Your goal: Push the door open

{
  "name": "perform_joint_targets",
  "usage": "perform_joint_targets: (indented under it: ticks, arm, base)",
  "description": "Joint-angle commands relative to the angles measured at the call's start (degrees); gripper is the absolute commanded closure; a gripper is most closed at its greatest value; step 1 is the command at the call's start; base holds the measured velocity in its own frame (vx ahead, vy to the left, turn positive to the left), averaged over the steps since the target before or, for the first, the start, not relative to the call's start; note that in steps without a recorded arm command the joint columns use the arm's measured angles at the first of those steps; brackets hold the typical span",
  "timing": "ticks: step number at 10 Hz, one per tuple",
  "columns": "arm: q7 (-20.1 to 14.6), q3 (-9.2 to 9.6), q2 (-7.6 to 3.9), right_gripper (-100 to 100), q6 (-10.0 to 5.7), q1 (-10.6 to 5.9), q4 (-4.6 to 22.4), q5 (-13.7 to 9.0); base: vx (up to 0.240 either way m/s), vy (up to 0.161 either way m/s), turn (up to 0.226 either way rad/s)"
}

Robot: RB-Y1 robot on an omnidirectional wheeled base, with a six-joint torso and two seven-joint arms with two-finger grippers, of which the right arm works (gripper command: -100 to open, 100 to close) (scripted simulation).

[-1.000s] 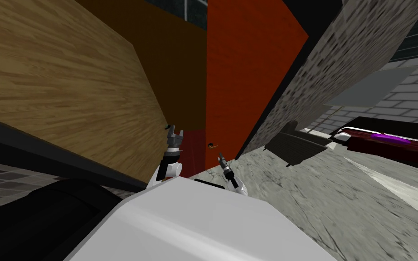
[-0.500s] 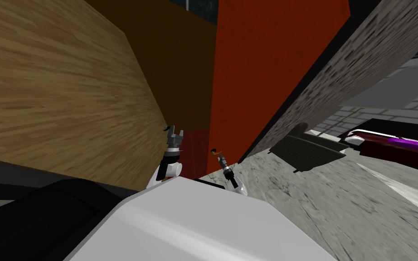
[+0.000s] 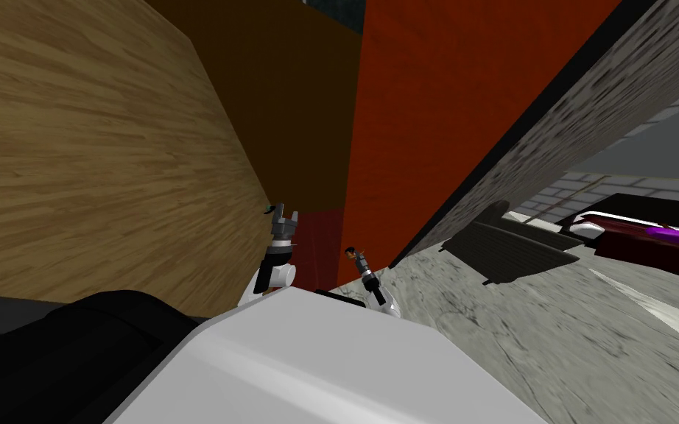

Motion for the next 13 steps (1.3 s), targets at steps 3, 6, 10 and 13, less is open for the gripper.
perform_joint_targets:
  ticks: [3,6,10,13]
  arm:
    - [0.0,0.03,-0.01,100,-0.02,0.10,0.1,0.0]
    - [0.8,-1.04,-0.59,100,0.31,0.16,0.2,-0.7]
    - [1.6,-2.18,-0.98,100,0.50,0.15,0.3,-1.6]
    - [2.3,-3.24,-1.25,100,0.66,0.13,0.4,-2.3]
  base:
    - [-0.014,-0.008,-0.001]
    - [0.064,0.063,-0.028]
    - [0.090,0.058,-0.004]
    - [0.083,0.083,-0.032]
